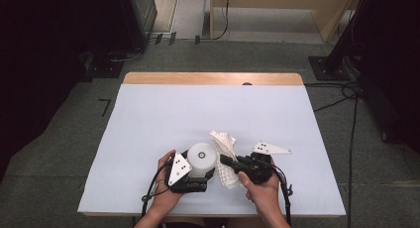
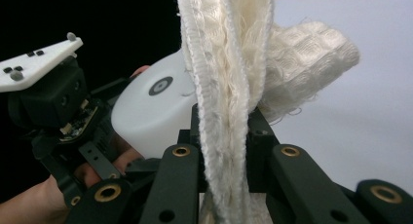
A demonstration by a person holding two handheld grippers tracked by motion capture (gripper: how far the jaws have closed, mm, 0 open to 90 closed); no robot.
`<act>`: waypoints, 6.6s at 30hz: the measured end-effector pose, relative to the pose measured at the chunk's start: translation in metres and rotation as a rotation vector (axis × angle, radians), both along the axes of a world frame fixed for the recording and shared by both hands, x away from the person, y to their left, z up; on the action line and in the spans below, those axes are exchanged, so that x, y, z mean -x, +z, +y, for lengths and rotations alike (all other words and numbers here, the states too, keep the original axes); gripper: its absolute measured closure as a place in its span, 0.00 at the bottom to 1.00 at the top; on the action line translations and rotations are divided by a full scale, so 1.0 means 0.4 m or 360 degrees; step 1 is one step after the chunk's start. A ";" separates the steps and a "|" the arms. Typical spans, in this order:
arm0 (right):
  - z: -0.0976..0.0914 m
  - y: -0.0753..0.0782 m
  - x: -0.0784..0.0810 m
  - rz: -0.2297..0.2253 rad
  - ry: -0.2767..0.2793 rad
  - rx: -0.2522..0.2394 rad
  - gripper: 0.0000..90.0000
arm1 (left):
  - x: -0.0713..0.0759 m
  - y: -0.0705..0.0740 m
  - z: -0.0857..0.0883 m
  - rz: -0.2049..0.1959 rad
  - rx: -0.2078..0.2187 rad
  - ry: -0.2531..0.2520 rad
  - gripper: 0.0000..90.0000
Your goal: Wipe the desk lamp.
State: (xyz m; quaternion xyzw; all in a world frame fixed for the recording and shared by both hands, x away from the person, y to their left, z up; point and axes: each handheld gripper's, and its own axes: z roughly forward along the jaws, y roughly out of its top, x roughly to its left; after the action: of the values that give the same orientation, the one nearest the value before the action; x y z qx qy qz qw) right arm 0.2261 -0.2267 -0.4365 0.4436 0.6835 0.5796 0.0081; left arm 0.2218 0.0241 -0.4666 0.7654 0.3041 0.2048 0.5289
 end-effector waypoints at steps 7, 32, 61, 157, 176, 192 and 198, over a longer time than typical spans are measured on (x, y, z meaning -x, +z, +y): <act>0.012 -0.067 -0.020 0.0134 0.0002 0.0074 0.88 | -0.009 0.002 0.008 -0.0010 0.0010 0.0031 0.10; -0.031 -0.062 -0.029 0.0123 -0.0074 0.0049 0.88 | 0.004 -0.023 -0.009 0.0122 -0.0002 0.0331 0.00; 0.003 -0.019 -0.004 0.0032 0.0015 -0.0029 0.88 | -0.016 -0.011 0.020 0.0053 -0.0005 -0.0113 0.10; 0.001 0.018 -0.011 -0.0027 0.0035 -0.0041 0.88 | -0.013 0.009 0.052 -0.0028 0.0045 0.0006 0.10; -0.036 -0.026 -0.033 0.0056 -0.0081 0.0032 0.88 | 0.021 -0.028 0.005 0.0034 0.0002 0.0318 0.00; -0.008 -0.040 -0.029 0.0063 -0.0040 0.0078 0.88 | -0.009 0.003 0.063 0.0023 0.0110 0.0152 0.10; 0.012 -0.049 -0.027 0.0070 -0.0005 0.0093 0.88 | -0.007 0.024 0.084 -0.0021 0.0200 -0.0067 0.10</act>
State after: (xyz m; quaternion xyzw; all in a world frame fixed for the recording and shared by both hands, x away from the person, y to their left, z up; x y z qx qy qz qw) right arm 0.2369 -0.2218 -0.4560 0.4568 0.6994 0.5496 0.0069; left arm 0.2245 0.0579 -0.4569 0.7356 0.2968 0.1792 0.5820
